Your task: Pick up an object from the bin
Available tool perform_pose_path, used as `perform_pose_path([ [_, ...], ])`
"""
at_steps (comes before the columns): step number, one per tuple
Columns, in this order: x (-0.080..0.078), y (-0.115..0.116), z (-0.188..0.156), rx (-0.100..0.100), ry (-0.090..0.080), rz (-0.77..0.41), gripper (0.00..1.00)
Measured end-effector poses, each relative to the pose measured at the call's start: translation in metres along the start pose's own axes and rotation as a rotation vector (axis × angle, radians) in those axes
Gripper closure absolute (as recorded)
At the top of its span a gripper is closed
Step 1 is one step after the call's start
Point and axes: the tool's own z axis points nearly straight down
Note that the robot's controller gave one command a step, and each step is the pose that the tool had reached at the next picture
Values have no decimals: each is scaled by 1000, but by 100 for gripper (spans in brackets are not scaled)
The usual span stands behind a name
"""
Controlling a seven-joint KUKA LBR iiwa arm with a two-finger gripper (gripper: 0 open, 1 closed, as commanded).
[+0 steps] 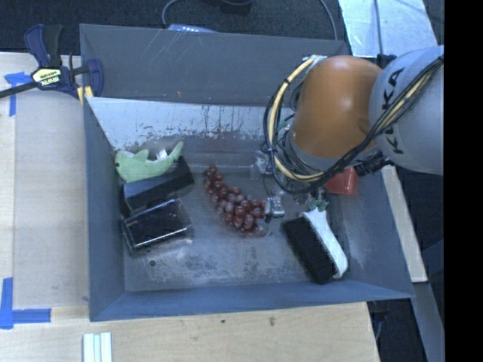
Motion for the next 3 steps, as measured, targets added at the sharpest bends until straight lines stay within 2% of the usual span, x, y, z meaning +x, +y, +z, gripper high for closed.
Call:
perform_pose_path([
  [1, -9, -1, 44, 0, -6, -44, 0],
  [2, -5, -8, 78, -1, 5, 3, 0],
  [3, -4, -8, 104, -1, -7, 228, 100],
])
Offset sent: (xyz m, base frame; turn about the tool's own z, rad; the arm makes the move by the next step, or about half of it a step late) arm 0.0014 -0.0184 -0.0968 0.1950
